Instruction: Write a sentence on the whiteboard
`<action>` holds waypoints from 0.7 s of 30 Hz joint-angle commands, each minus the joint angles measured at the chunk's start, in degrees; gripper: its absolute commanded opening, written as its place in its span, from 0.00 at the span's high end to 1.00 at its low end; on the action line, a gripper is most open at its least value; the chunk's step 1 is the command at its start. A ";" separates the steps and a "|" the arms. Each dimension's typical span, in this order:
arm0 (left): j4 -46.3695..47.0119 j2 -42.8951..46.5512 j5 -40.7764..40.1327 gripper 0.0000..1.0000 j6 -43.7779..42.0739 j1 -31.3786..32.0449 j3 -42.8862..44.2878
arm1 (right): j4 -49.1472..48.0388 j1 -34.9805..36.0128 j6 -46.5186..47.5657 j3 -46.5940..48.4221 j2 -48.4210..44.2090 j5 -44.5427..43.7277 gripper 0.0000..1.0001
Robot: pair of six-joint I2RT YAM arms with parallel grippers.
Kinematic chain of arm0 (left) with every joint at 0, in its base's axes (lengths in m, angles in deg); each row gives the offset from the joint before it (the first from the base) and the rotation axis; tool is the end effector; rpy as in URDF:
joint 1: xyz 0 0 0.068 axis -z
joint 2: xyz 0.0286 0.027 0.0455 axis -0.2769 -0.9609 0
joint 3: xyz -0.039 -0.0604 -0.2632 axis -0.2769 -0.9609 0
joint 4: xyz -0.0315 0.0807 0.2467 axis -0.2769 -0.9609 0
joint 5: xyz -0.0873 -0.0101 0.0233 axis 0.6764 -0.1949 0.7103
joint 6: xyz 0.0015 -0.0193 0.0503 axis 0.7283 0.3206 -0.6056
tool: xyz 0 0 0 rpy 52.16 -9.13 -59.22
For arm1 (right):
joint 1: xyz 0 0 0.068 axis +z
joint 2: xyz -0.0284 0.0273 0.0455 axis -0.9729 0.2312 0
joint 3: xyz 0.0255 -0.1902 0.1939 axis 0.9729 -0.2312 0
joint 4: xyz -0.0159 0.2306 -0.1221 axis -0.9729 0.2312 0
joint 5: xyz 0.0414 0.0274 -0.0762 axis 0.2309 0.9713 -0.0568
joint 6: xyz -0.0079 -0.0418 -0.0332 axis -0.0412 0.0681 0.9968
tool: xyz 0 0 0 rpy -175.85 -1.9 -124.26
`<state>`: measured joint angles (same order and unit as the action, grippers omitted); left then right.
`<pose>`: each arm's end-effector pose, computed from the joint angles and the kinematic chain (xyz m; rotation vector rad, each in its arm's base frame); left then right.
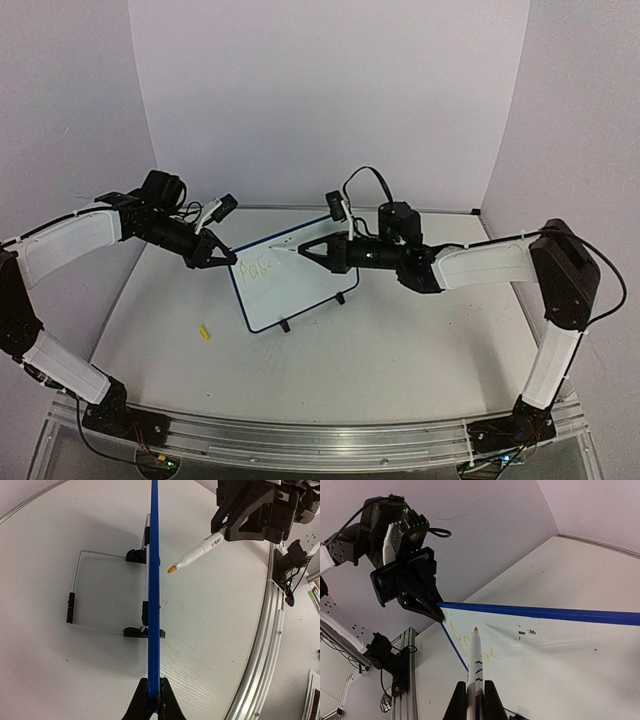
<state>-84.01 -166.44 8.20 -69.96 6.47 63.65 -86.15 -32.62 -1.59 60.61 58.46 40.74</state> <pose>0.2629 -0.1333 0.2913 1.0972 2.1155 -0.8642 0.2859 0.3064 0.2450 -0.8678 1.6278 1.3862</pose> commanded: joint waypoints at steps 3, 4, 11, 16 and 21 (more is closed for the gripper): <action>-1.55 -0.44 0.77 1.00 -0.10 0.51 2.10 | -1.25 -0.15 -0.52 3.15 2.84 0.64 1.00; -1.56 -0.48 0.79 1.00 -0.08 0.50 2.14 | -1.15 -0.15 -0.53 3.18 3.07 0.40 1.00; -1.63 -0.60 0.79 1.00 -0.07 0.48 2.19 | -0.58 -0.15 -0.52 2.12 3.74 -1.16 1.00; -1.64 -0.53 0.80 1.00 -0.11 0.50 2.15 | -0.26 -0.15 -0.77 0.72 4.03 -1.33 1.00; -1.63 -0.62 0.79 1.00 -0.05 0.49 2.13 | -0.15 -0.15 -0.87 -0.23 4.40 -1.84 1.00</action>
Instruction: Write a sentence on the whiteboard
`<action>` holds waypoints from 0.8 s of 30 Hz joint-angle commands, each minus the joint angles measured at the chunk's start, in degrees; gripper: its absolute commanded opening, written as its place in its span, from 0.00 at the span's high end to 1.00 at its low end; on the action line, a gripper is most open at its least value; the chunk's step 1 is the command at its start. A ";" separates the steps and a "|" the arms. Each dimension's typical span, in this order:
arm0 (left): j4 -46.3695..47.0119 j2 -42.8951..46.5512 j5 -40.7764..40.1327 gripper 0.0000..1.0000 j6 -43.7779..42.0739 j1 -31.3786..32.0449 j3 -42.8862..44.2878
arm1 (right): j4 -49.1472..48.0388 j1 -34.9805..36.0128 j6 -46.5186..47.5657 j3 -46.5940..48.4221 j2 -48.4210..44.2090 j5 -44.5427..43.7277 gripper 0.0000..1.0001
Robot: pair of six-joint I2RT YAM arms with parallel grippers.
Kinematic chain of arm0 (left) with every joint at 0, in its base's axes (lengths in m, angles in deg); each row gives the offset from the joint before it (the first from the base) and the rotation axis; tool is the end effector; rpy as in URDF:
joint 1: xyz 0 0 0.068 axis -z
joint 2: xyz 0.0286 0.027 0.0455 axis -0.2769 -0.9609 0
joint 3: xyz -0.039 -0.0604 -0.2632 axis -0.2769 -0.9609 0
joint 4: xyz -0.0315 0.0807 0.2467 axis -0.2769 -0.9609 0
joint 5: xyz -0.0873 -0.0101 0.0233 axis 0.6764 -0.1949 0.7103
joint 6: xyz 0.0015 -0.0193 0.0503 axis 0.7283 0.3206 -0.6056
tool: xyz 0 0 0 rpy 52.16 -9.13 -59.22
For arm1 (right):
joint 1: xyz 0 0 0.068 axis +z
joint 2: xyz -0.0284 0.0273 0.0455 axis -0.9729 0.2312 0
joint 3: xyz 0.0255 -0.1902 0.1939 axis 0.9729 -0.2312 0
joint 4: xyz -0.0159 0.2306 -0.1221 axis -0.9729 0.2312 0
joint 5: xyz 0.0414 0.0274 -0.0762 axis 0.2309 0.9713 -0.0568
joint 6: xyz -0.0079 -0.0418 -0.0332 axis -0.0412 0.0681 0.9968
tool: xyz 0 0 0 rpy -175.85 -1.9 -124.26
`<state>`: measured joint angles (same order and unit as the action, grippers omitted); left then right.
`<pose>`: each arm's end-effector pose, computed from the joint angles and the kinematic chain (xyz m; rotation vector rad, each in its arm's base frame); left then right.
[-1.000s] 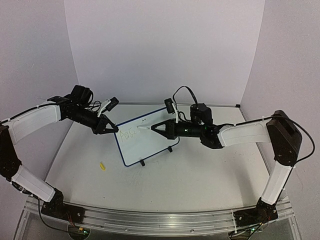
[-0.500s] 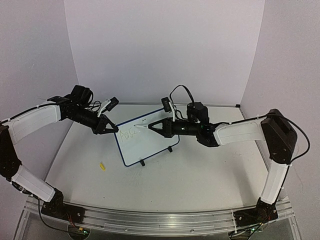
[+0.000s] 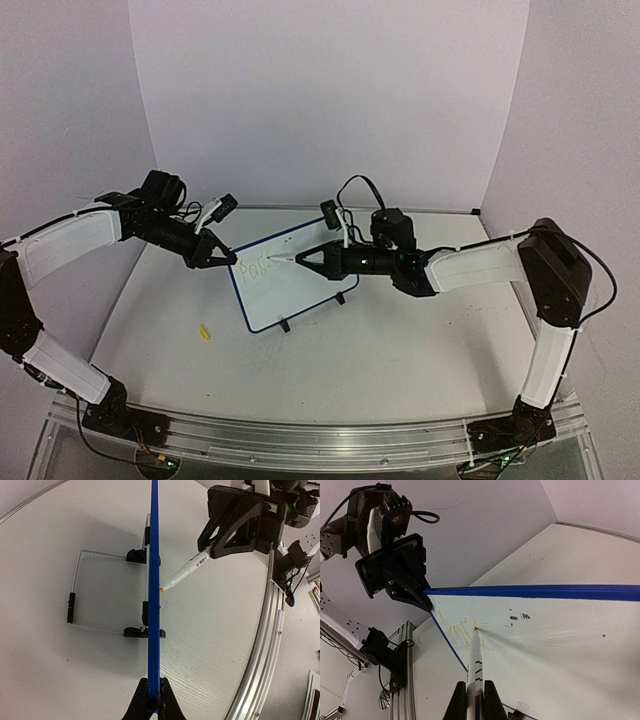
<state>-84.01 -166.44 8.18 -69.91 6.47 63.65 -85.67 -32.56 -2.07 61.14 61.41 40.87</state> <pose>0.2629 -0.1333 0.2913 1.0963 2.1163 -0.8642 0.2908 0.3119 0.2264 -0.8643 1.6889 1.3926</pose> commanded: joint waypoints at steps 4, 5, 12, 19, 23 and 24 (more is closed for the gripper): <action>-1.61 -0.62 0.75 1.00 -0.15 0.48 2.15 | -0.55 -0.22 -0.64 -1.07 2.12 -1.98 1.00; -1.62 -0.63 0.71 1.00 -0.15 0.48 2.14 | -0.55 -0.22 -0.72 -1.18 2.25 -1.99 1.00; -1.64 -0.71 0.71 1.00 -0.13 0.48 2.17 | -0.55 -0.21 -1.02 -2.76 2.76 -2.38 1.00; -1.64 -0.65 0.68 1.00 -0.13 0.48 2.19 | -0.59 -0.22 -0.44 -3.09 1.60 -4.30 1.00; -1.64 -0.66 0.63 1.00 -0.14 0.51 2.13 | -0.63 -0.22 0.19 -2.94 0.29 -5.12 1.00; -1.64 -0.64 0.63 1.00 -0.12 0.50 2.12 | -0.64 -0.22 0.23 -3.02 -0.05 -5.20 1.00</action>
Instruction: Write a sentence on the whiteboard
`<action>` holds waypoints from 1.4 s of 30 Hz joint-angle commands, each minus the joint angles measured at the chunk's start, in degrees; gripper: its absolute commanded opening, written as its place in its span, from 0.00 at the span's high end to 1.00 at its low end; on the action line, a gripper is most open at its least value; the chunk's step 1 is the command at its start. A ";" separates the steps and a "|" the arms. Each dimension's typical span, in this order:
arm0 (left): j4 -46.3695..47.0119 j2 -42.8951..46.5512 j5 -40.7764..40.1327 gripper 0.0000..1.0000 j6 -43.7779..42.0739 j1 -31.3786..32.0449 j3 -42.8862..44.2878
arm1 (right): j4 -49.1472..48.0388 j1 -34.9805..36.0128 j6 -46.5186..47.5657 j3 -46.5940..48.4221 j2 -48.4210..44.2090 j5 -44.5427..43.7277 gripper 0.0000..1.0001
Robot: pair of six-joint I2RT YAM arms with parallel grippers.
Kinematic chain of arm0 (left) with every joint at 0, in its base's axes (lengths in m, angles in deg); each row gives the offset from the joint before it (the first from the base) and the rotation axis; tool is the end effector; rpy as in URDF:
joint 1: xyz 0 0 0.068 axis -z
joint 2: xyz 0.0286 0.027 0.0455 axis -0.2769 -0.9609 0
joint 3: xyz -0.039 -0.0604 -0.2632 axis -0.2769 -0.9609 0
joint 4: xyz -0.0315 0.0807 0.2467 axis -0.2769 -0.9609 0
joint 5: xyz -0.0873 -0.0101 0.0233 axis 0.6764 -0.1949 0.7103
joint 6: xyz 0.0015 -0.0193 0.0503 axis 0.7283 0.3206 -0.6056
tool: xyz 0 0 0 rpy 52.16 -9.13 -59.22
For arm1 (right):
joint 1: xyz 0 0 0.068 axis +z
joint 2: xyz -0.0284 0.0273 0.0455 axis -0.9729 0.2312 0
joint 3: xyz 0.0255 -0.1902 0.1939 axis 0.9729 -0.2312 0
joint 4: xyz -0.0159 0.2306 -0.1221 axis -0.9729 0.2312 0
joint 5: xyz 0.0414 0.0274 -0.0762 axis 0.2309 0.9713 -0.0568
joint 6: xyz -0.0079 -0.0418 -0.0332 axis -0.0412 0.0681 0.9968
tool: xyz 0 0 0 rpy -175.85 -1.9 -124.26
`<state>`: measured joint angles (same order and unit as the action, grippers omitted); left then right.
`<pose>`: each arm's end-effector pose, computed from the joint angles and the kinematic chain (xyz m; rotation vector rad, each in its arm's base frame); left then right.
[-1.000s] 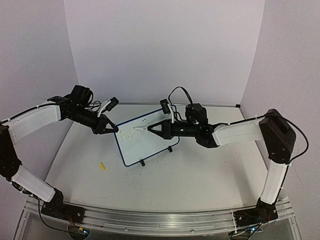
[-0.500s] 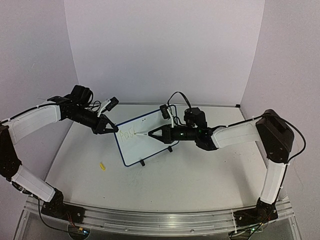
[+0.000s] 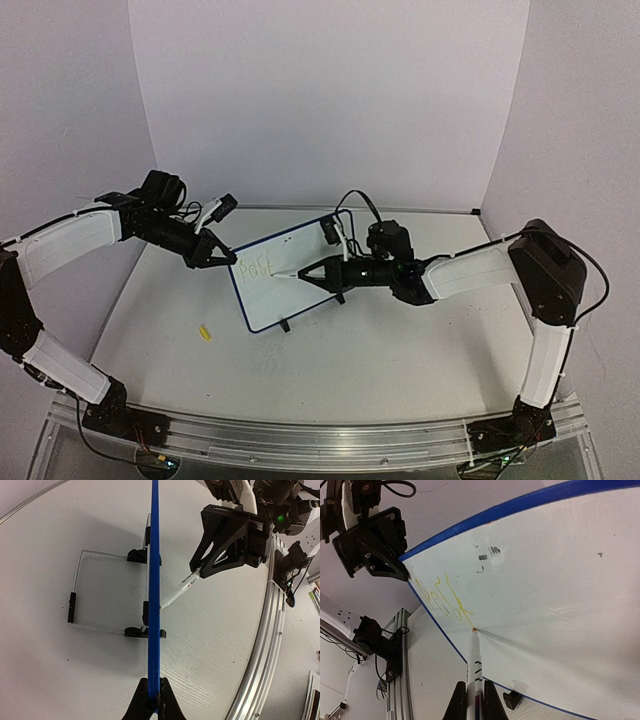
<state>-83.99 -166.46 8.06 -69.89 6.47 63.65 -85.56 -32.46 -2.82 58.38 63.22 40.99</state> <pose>0.2631 -0.1333 0.2912 1.0953 2.1175 -0.8618 0.2872 0.3095 0.1983 -0.8557 1.7883 1.3993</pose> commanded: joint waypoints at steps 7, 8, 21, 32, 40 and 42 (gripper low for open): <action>-1.68 -0.42 0.75 1.00 -0.17 0.49 2.12 | -0.68 -0.29 1.57 -2.56 -6.95 -5.72 1.00; -1.66 -0.42 0.76 1.00 -0.17 0.52 2.14 | -0.74 -0.31 1.46 -3.17 -7.68 -5.79 1.00; -1.60 -0.09 0.90 1.00 -0.04 0.52 2.01 | -0.65 -0.81 1.23 -6.92 -13.38 0.42 1.00; -1.54 -0.20 0.77 1.00 0.03 0.49 1.97 | -0.66 -4.19 2.37 -3.82 -9.39 8.17 1.00; -1.53 -0.62 0.77 1.00 0.02 0.49 1.96 | 0.22 -4.32 3.93 0.04 -5.60 9.88 1.00; -1.57 -0.64 0.88 1.00 0.06 0.48 1.99 | 0.59 -4.33 4.15 0.73 -5.02 9.80 1.00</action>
<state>-84.03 -166.46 8.23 -69.94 6.49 63.65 -84.68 -36.86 -0.18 55.76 56.77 49.10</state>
